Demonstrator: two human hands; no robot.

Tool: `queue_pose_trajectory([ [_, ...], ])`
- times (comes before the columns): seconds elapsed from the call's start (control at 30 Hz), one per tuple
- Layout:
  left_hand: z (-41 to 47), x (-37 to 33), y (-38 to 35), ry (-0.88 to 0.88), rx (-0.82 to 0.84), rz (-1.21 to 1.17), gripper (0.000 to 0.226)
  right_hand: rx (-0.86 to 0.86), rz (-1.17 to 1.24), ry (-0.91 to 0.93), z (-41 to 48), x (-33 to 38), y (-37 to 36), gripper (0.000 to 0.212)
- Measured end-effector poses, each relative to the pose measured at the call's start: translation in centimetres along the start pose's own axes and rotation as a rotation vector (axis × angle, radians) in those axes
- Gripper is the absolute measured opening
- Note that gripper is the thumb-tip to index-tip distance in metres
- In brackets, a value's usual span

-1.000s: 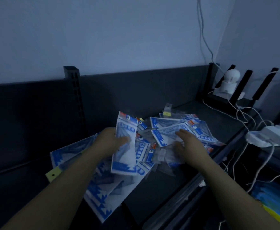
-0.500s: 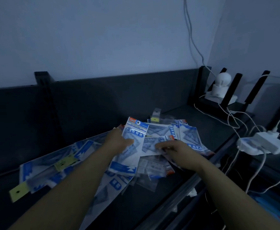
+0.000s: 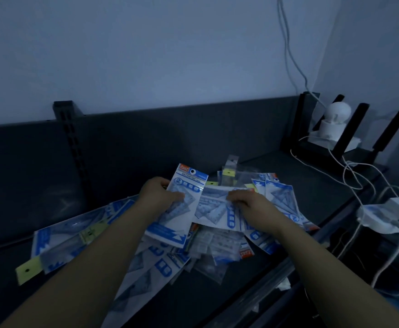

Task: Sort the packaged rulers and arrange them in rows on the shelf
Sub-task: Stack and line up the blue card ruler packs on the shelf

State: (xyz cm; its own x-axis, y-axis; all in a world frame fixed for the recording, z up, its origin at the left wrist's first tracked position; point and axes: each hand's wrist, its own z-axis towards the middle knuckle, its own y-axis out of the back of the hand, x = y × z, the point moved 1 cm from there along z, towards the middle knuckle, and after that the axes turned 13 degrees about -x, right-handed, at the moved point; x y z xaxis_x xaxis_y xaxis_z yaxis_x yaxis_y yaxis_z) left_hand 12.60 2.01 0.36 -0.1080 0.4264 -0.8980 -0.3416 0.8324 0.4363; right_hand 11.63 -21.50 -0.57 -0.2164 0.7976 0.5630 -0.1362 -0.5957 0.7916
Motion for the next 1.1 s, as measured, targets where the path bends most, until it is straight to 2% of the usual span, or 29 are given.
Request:
queue_pose_trajectory([
  [0.13,-0.1,0.0,-1.0,0.033,0.043,0.004,0.037,0.021,0.123,0.0,-0.4,0.0,-0.2,0.036],
  [0.23,-0.3,0.0,-1.5,0.049,0.025,0.0,0.035,-0.105,0.138,-0.011,-0.9,-0.3,0.6,0.033],
  [0.33,-0.5,-0.3,-1.8,0.04,0.045,-0.014,0.029,-0.246,-0.097,-0.138,-0.6,-2.6,1.4,0.035],
  [0.4,-0.7,-0.6,-2.1,0.022,0.061,-0.037,0.031,-0.226,-0.355,-0.267,-0.4,-4.7,1.7,0.045],
  [0.47,-0.9,-0.8,-2.3,0.002,0.05,-0.057,0.035,-0.169,-0.445,-0.347,-0.6,-5.8,1.6,0.051],
  [0.5,-0.9,-0.8,-2.4,0.004,0.042,-0.067,0.036,-0.161,-0.452,-0.332,-0.8,-6.1,1.6,0.047],
  [0.6,-1.2,-0.9,-2.5,0.033,0.036,-0.086,0.037,-0.217,-0.352,-0.272,-1.2,-6.4,1.8,0.028],
  [0.67,-1.4,-1.1,-2.4,0.061,0.05,-0.102,0.037,-0.277,-0.272,-0.327,-1.4,-6.5,2.1,0.027],
  [0.77,-1.6,-1.4,-2.0,0.084,0.041,-0.128,0.034,-0.28,-0.295,-0.424,-1.6,-6.7,2.4,0.022],
  [0.87,-1.8,-1.2,-1.7,0.088,0.011,-0.158,0.04,-0.311,-0.282,-0.452,-1.5,-6.9,2.8,0.025],
  [1.0,-1.8,-0.9,-1.3,0.101,0.02,-0.2,0.043,-0.343,-0.123,-0.448,-1.3,-7.3,2.8,0.043],
  [1.1,-1.9,-0.9,-0.9,0.123,0.024,-0.2,0.043,-0.531,-0.032,-0.369,-1.6,-7.4,3.2,0.032],
])
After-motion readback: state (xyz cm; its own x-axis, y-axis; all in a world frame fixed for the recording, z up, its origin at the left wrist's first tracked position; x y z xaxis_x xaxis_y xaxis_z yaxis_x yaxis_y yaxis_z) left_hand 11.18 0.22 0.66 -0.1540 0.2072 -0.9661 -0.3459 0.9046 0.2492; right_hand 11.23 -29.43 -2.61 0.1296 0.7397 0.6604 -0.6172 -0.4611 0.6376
